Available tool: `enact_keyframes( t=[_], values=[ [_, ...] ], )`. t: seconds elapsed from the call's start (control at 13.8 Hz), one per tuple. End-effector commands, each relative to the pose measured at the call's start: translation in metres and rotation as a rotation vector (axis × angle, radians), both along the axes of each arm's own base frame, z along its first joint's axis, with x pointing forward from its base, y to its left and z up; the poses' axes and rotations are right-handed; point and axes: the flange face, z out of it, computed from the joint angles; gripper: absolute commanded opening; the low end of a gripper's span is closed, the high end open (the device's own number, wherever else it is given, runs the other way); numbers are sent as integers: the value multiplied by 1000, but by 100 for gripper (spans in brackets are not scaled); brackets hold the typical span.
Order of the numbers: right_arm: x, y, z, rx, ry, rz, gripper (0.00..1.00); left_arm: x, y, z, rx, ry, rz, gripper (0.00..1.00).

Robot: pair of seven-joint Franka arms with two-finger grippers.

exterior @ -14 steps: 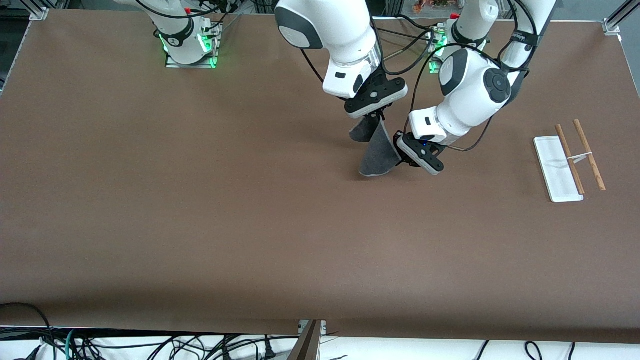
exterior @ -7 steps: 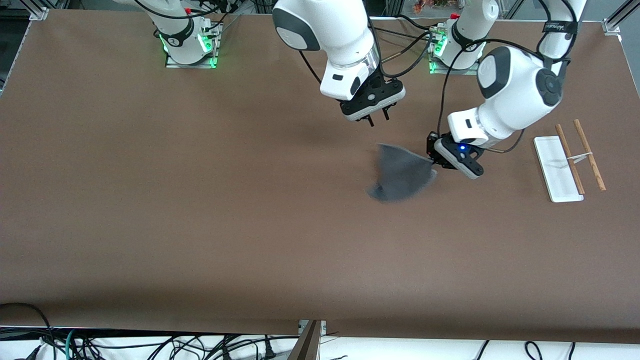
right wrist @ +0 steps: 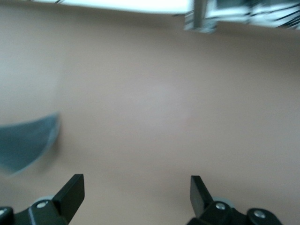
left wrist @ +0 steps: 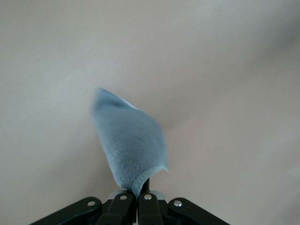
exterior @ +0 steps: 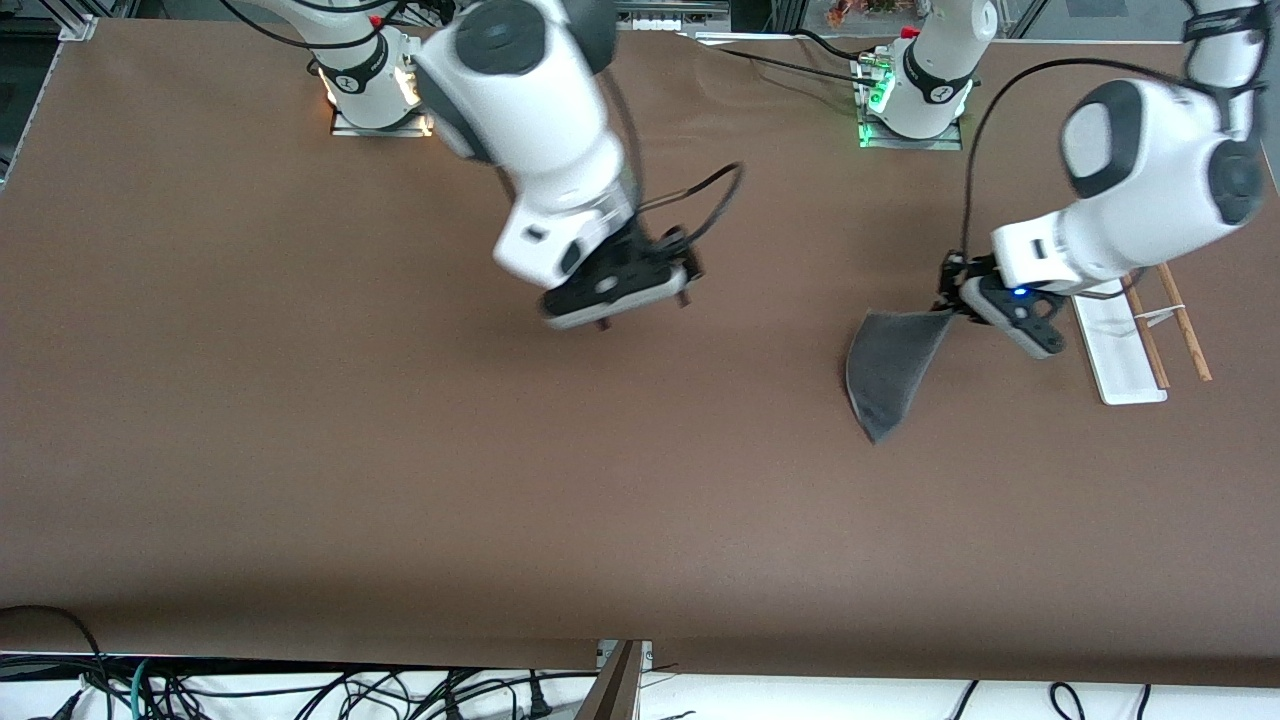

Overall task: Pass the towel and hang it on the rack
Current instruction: 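Drape the towel over the wooden dowels with the left gripper while the right gripper retracts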

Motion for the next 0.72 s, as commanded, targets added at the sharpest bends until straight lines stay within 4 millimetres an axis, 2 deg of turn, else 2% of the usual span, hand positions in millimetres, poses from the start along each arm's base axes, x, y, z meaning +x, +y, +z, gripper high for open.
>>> enact_keyframes(
  t=[0.0, 0.14, 0.29, 0.36, 0.43, 0.51, 0.58, 0.65],
  values=[
    [46, -91, 3, -58, 14, 20, 100, 2, 46, 28, 26, 51, 4, 0],
    [72, -156, -4, -96, 48, -10, 100, -1, 81, 41, 46, 67, -10, 0],
    [89, -217, -8, -138, 90, -62, 100, -7, 124, 48, 47, 76, -17, 0],
    [91, -232, -4, -155, 85, -82, 100, -10, 145, 51, 48, 80, -35, 0],
    [90, -254, 12, -168, 65, -116, 100, -12, 168, 56, 53, 70, -59, 0],
    [91, -274, 9, -179, 83, -141, 100, -14, 191, 58, 57, 70, -74, 0],
    [85, -298, 21, -191, 85, -174, 100, -21, 216, 56, 44, 82, -73, 0],
    [73, -318, 23, -214, 104, -200, 100, -31, 242, 53, 31, 80, -67, 0]
  ],
)
